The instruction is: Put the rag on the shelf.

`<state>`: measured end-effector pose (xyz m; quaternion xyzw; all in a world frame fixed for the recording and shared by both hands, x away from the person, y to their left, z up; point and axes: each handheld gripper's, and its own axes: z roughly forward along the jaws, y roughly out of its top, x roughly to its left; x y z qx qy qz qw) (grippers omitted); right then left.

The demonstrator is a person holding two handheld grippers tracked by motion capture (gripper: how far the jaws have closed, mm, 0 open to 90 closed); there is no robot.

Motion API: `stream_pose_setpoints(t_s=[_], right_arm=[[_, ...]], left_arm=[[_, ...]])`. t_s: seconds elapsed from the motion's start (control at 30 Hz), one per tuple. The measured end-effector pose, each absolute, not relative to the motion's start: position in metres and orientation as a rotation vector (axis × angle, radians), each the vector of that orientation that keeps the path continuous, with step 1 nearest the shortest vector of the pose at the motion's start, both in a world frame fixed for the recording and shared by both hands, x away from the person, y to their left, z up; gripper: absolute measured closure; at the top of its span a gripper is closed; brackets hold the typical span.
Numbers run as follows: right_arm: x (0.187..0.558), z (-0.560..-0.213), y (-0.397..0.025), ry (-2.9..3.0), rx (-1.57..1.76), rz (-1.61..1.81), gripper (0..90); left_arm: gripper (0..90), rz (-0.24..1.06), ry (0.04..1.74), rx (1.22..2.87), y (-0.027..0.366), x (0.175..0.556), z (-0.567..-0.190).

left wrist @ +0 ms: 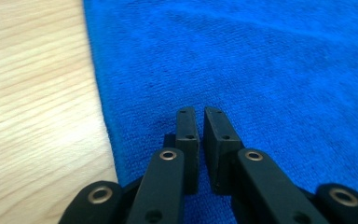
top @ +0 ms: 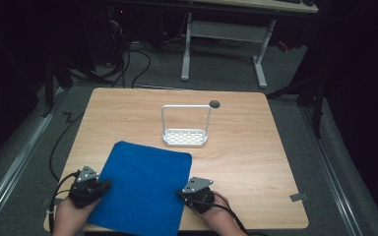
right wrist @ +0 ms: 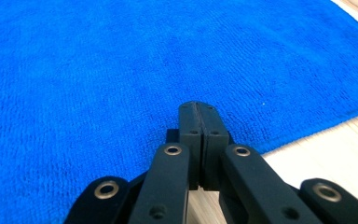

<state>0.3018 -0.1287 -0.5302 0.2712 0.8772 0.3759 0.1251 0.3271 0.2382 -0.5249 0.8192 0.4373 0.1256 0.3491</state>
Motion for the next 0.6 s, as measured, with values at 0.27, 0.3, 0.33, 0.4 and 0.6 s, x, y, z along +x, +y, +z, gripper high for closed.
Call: stream_pose_setpoints(t_s=[0.27,0.3,0.33,0.4,0.6], right_arm=[[0.3,-0.531,-0.153,2.534,0.858,1.117,90.0],[0.299,-0.531,-0.16,2.525,0.882,1.11,90.0],[0.299,-0.531,-0.16,2.525,0.882,1.11,90.0],[0.297,-0.53,-0.166,2.518,0.889,1.096,90.0],[0.293,-0.528,-0.184,2.495,0.93,1.044,90.0]], left_arm=[[84.8,0.254,1.056,2.147,0.223,0.322,-0.525],[84.8,0.238,1.03,2.157,0.217,0.321,-0.525],[84.8,0.238,1.03,2.157,0.217,0.321,-0.525],[84.7,0.227,1.003,2.166,0.21,0.319,-0.525],[84.7,0.165,0.942,2.159,0.192,0.315,-0.527]])
